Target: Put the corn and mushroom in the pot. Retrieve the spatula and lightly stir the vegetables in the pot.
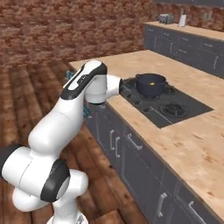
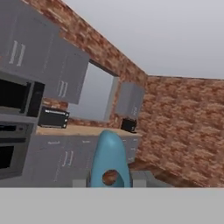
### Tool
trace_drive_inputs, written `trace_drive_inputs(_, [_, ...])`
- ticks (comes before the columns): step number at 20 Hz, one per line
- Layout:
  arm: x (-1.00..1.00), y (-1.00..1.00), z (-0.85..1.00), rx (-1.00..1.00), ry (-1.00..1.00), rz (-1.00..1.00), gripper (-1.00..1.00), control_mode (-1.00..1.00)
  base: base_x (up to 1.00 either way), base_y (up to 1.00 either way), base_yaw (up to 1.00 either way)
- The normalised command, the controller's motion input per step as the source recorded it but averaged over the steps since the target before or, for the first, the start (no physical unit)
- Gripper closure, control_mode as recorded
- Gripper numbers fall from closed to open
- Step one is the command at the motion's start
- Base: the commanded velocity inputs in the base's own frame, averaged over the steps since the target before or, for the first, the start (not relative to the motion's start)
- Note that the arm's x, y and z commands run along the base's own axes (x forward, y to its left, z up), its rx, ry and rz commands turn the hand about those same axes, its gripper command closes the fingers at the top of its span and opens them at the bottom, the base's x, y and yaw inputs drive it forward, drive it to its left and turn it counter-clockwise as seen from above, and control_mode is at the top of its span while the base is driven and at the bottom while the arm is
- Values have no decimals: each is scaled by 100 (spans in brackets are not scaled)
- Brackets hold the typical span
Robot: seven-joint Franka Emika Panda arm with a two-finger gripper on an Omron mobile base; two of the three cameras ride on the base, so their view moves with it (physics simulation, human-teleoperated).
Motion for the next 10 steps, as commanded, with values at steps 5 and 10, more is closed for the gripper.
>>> trace_drive_inputs(5, [0, 0, 0, 0, 0, 0, 100, 100, 80, 61, -51])
trace_drive_inputs(10, [0, 0, 0, 0, 0, 0, 100, 100, 77, 67, -47])
